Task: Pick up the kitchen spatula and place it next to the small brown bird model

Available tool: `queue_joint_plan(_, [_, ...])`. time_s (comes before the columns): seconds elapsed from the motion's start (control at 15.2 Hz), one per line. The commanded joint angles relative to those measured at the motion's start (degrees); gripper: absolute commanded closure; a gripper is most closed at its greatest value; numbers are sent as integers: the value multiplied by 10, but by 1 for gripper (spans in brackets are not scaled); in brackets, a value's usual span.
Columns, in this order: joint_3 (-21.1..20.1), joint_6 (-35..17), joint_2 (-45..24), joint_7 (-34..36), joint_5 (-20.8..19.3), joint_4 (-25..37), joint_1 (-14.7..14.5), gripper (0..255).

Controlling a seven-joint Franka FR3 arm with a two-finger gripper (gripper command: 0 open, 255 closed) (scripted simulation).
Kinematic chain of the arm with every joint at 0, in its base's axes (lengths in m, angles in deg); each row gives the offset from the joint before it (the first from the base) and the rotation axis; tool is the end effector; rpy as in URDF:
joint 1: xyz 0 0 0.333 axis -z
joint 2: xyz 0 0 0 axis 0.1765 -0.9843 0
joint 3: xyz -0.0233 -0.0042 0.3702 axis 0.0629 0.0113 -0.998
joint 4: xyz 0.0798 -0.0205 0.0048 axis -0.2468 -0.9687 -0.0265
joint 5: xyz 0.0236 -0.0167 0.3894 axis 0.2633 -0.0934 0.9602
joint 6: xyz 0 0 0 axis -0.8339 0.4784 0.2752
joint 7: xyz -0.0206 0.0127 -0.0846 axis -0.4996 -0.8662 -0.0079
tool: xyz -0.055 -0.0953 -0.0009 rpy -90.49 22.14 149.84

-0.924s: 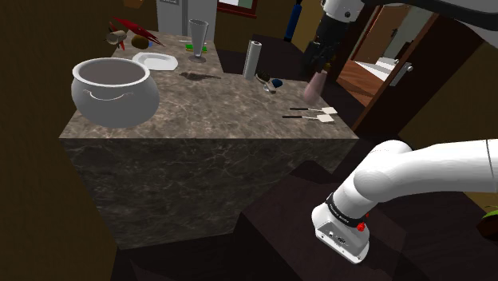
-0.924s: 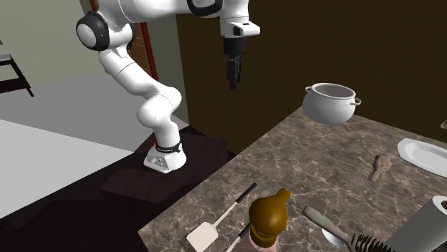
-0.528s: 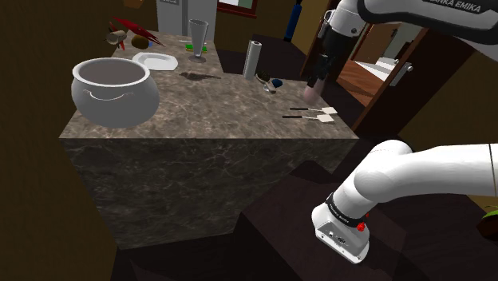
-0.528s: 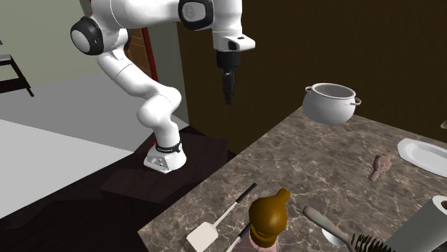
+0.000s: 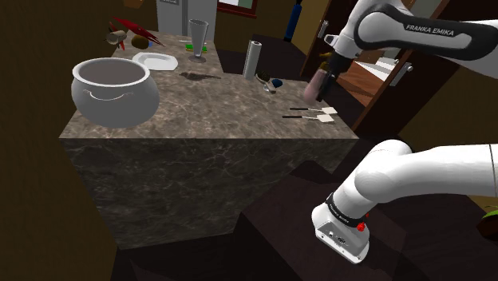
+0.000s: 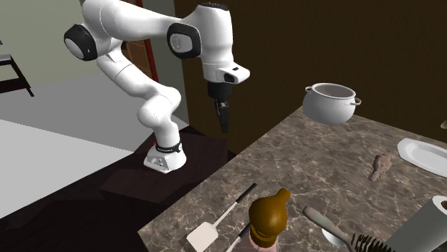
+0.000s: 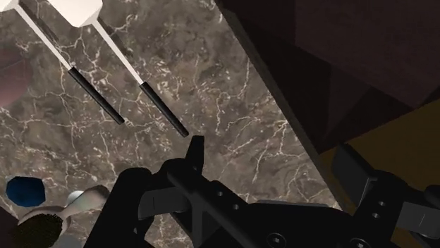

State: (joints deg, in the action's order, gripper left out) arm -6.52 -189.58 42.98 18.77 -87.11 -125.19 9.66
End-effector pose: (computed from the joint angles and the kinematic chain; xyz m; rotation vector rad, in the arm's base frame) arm 0.2587 -0.1284 0.5587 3.0639 0.6253 0.1005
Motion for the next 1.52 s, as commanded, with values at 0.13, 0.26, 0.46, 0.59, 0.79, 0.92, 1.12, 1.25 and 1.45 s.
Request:
queue_joint_plan(0.13, [78, -53, -34, -117, -38, -13, -8, 0])
queue_joint_plan(0.26, [117, -81, -59, -174, -52, -12, -17, 0])
queue_joint_plan(0.46, [178, -123, -108, -261, -65, 0, -38, 0])
queue_joint_plan(0.59, [221, -151, -146, -321, -65, 13, -58, 0])
queue_joint_plan(0.79, [291, -194, -213, -417, -50, 40, -100, 0])
queue_joint_plan(0.92, [343, -222, -266, -490, -23, 62, -136, 0])
queue_joint_plan(1.12, [414, -253, -343, -593, 38, 92, -192, 0])
queue_joint_plan(1.25, [423, -270, -359, -604, 52, 85, -199, 0])
queue_joint_plan(1.45, [437, -297, -384, -623, 78, 75, -212, 0])
